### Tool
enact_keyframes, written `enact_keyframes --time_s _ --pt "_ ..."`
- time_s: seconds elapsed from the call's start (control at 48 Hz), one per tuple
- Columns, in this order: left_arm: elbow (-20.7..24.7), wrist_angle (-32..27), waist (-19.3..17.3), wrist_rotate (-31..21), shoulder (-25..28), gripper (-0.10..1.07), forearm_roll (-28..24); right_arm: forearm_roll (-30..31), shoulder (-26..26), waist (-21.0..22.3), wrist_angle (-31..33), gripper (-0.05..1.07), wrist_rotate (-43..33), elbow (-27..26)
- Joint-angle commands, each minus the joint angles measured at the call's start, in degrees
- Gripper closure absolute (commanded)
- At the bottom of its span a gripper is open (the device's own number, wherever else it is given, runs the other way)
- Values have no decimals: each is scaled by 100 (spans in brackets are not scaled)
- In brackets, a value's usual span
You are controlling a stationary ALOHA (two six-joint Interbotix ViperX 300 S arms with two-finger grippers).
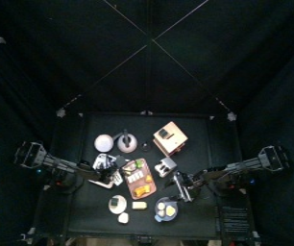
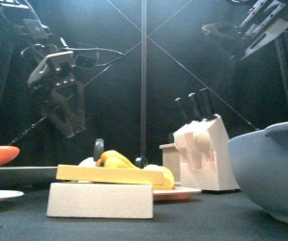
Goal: Grab carrot
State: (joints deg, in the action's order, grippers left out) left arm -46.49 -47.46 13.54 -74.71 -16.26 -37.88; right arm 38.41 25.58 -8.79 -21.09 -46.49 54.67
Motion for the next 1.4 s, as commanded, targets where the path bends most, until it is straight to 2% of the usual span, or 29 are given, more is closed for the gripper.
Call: enact_keyframes --time_s 0.0,0.354,0.708,1.042,1.375 --pt "-9 -510 88 -9 -193 9 299 -9 35 18 -35 11 9 -70" --pt "-413 -703 123 -26 -580 9 1178 -9 0 44 -35 11 9 -79" --pt "-729 -642 132 -44 -598 9 1696 -9 -26 44 -35 11 9 -97" --pt "-976 -97 132 -35 -598 10 1731 -9 -26 44 -35 11 0 -97" --pt "-1116 105 62 -35 -598 11 1723 -9 -35 44 -35 11 0 -97"
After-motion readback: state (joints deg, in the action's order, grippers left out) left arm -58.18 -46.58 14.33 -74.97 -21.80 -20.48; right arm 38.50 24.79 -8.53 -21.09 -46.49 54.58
